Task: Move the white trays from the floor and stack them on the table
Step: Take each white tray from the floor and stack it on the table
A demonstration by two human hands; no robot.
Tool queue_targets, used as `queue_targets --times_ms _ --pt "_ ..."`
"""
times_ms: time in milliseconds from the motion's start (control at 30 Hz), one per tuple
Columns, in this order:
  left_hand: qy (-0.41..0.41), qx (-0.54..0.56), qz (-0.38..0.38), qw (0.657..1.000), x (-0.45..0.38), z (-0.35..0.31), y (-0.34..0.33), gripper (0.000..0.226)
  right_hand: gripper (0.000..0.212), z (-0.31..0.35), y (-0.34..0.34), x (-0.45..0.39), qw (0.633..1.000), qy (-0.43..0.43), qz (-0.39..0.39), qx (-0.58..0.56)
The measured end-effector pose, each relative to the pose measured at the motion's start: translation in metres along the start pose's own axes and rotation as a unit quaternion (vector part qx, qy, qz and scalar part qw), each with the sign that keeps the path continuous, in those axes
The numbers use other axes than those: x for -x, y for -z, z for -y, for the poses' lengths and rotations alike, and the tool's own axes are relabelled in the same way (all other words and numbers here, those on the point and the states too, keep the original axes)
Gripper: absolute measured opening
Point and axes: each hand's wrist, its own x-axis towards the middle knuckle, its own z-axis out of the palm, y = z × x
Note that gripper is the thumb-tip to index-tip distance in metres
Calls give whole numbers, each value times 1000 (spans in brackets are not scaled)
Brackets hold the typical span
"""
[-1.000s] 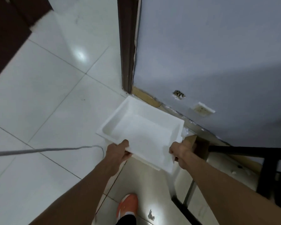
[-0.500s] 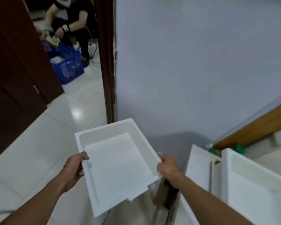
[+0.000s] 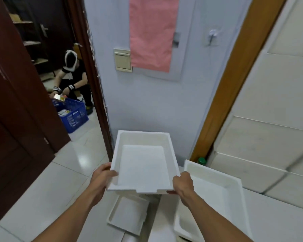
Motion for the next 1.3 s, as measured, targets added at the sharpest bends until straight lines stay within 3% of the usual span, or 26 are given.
queue_targets --times_ms 133,500,667,900,1200,1300 --pt "-36 -47 28 998 51 16 -47 70 20 -22 45 24 998 -4 -33 -57" --pt "-56 -143 102 983 109 32 -143 70 36 -82 147 47 993 -25 -92 -72" --pt "-49 -172 146 973 134 58 -175 69 33 -124 179 59 991 -66 -106 -46" --pt "-41 -216 184 958 140 77 -200 72 34 -158 200 64 987 -88 -127 -40" --pt "-20 -278 161 947 136 82 -204 61 35 -166 197 60 986 -114 -99 -70" --pt "-32 -307 158 938 135 80 -206 59 23 -166 195 55 987 -116 -95 -64"
